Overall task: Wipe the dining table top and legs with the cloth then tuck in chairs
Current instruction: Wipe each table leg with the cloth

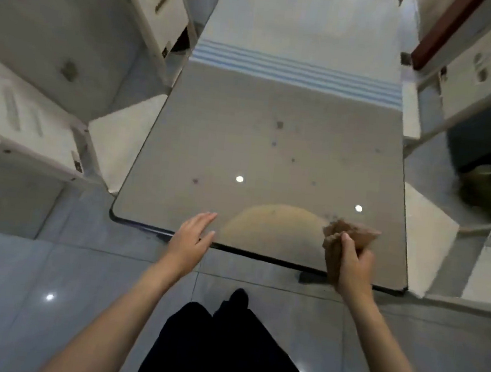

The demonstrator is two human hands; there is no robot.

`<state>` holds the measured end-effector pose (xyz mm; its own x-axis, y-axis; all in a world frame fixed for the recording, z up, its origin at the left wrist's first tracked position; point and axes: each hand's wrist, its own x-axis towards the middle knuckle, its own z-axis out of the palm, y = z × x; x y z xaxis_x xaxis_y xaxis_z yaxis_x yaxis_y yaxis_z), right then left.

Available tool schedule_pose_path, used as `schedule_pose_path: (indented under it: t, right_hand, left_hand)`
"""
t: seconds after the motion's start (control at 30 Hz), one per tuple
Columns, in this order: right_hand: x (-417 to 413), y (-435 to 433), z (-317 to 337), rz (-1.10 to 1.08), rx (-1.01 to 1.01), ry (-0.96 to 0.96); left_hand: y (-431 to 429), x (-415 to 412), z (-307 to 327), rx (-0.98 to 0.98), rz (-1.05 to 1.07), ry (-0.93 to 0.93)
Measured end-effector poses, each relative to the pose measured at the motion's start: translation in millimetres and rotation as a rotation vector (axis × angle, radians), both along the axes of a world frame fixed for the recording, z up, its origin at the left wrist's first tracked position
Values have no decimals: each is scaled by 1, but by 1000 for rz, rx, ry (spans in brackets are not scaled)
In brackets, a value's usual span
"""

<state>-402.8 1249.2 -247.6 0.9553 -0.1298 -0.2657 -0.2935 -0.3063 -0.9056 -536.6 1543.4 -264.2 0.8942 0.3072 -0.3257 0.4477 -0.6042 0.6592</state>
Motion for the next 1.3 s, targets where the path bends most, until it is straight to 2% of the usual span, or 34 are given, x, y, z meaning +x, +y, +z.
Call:
schedule_pose_path:
  t: [0.23, 0.3, 0.4, 0.47, 0.53, 0.6, 0.67, 0.73, 0.77, 0.93, 1.03, 1.07, 1.1, 1.17, 1.23, 1.27, 1.3]
  right_hand:
    - [61, -32, -25, -78, -484, -118]
    - [74, -36, -46, -65, -626, -74]
    - [81, -30, -83, 126, -925, 26]
    - [79, -34, -100, 321, -1051, -47]
    - [73, -47, -106, 452, -1028, -165]
    - [59, -60, -108, 570, -924, -297]
    - [42, -66, -107, 797, -831, -385]
    - [47, -77, -113, 976, -787, -367]
    - [63, -84, -117, 968, -791, -324]
    - [179, -84, -130, 347, -932, -158]
    - [177, -37, -133, 115, -884, -101]
    - [154, -16, -134, 156, -869, -117]
    - [122, 6, -133, 288, -872, -159]
    - [51, 35, -127, 677, -872, -250]
    - [30, 21, -124, 945, -839, -333]
    - [41, 4, -125, 992, -824, -359]
    - [60, -14, -129, 945, -821, -336]
  left_hand:
    - [1, 131, -39, 232, -298, -45]
    - [3, 167, -53, 299, -347, -68]
    - [7, 208, -79, 416, -422, -67]
    - [11, 221, -96, 466, -466, -66]
    - [14, 222, -109, 506, -479, -89]
    - [16, 221, -114, 520, -468, -115]
    - [16, 222, -114, 509, -459, -135]
    - [16, 222, -114, 491, -440, -136]
    - [16, 222, -114, 489, -436, -134]
    - [17, 223, -115, 500, -444, -132]
    - [16, 223, -112, 496, -440, -108]
    - [16, 223, -112, 493, -442, -100]
    - [16, 223, -111, 492, -445, -98]
    - [15, 224, -109, 504, -450, -93]
    - [14, 224, -109, 511, -448, -86]
    - [15, 224, -109, 512, -444, -87]
    - [16, 224, -109, 513, -445, -88]
